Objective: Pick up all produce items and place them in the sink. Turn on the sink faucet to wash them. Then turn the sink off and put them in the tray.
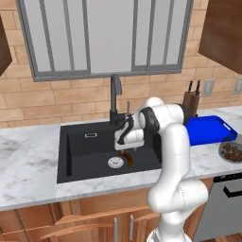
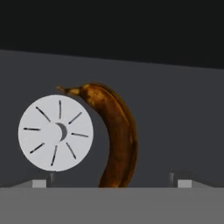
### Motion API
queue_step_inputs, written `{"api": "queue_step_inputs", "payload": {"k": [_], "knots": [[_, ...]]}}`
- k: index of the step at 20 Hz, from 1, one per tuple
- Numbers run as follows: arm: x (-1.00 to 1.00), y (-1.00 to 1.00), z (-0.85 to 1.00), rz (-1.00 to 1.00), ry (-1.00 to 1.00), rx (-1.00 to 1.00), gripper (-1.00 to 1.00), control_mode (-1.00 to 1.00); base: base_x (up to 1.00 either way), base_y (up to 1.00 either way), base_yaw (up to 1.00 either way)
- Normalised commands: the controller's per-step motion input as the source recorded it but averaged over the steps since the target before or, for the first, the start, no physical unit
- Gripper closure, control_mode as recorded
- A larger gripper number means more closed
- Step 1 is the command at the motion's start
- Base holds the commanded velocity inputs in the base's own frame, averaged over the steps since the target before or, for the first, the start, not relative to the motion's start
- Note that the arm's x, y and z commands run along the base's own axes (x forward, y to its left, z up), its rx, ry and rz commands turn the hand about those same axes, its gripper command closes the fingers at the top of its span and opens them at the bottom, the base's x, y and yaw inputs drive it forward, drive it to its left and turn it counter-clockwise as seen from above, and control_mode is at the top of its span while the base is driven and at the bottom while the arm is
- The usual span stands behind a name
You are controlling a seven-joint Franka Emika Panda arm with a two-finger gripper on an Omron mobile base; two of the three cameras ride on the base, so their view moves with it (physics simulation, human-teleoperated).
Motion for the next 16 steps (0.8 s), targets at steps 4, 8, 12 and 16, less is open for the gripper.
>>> {"api": "queue_step_inputs", "payload": {"k": [4, 8, 12, 16], "knots": [[0.13, 0.0, -0.32, 0.0, 0.03, 0.0, -1.0, -1.0, 0.0, 0.0, 0.0], [0.12, 0.0, -0.31, 0.0, 0.03, 0.0, -1.0, -1.0, 0.0, 0.0, 0.0], [0.06, 0.0, -0.32, 0.0, 0.01, 0.0, -1.0, -1.0, 0.0, 0.0, 0.0], [0.03, 0.0, -0.33, 0.0, 0.01, 0.0, -1.0, -1.0, 0.0, 0.0, 0.0]]}}
